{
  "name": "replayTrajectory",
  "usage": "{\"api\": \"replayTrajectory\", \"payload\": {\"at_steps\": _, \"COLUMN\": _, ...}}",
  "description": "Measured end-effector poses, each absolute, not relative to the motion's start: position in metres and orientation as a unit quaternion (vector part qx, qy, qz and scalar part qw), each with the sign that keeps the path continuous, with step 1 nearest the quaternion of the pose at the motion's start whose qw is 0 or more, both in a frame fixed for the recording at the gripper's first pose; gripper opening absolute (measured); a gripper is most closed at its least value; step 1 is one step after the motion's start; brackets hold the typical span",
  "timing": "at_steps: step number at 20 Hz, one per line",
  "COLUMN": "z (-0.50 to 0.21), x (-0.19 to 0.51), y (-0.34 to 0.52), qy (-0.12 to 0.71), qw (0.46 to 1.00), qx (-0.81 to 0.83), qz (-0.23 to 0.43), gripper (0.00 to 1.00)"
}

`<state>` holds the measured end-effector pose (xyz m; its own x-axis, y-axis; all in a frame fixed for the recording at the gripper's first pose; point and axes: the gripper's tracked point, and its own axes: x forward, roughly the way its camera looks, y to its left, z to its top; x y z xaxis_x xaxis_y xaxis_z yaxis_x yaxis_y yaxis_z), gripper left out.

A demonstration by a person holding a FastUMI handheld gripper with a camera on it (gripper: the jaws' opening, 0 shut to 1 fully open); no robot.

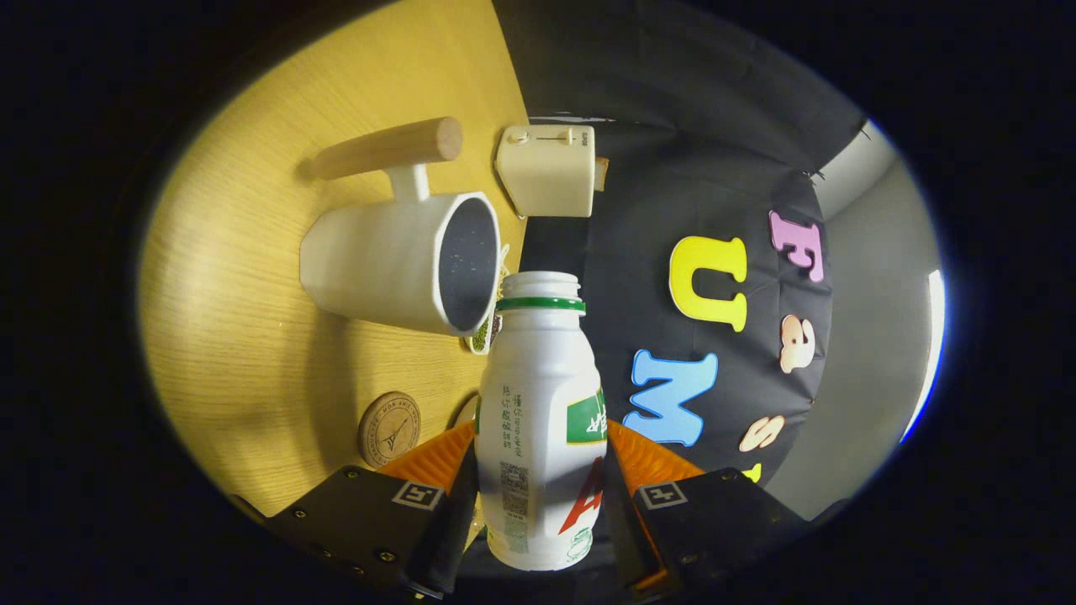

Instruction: Take the bottle from table, then pour the juice into the cup, finally place the bottle on the coaster

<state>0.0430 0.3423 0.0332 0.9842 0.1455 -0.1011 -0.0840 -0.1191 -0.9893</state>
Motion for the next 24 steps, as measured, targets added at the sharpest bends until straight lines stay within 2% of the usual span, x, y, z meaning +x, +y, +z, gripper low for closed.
{"api": "replayTrajectory", "payload": {"at_steps": 8, "z": 0.034, "x": 0.041, "y": 0.330, "qy": 0.008, "qw": 0.752, "qx": -0.650, "qz": 0.107, "gripper": 0.69}}
{"api": "replayTrajectory", "payload": {"at_steps": 14, "z": 0.051, "x": 0.041, "y": 0.316, "qy": -0.004, "qw": 0.810, "qx": -0.578, "qz": 0.094, "gripper": 0.69}}
{"api": "replayTrajectory", "payload": {"at_steps": 20, "z": 0.056, "x": 0.043, "y": 0.302, "qy": 0.005, "qw": 0.885, "qx": -0.452, "qz": 0.110, "gripper": 0.70}}
{"api": "replayTrajectory", "payload": {"at_steps": 24, "z": 0.052, "x": 0.046, "y": 0.294, "qy": 0.017, "qw": 0.917, "qx": -0.382, "qz": 0.117, "gripper": 0.69}}
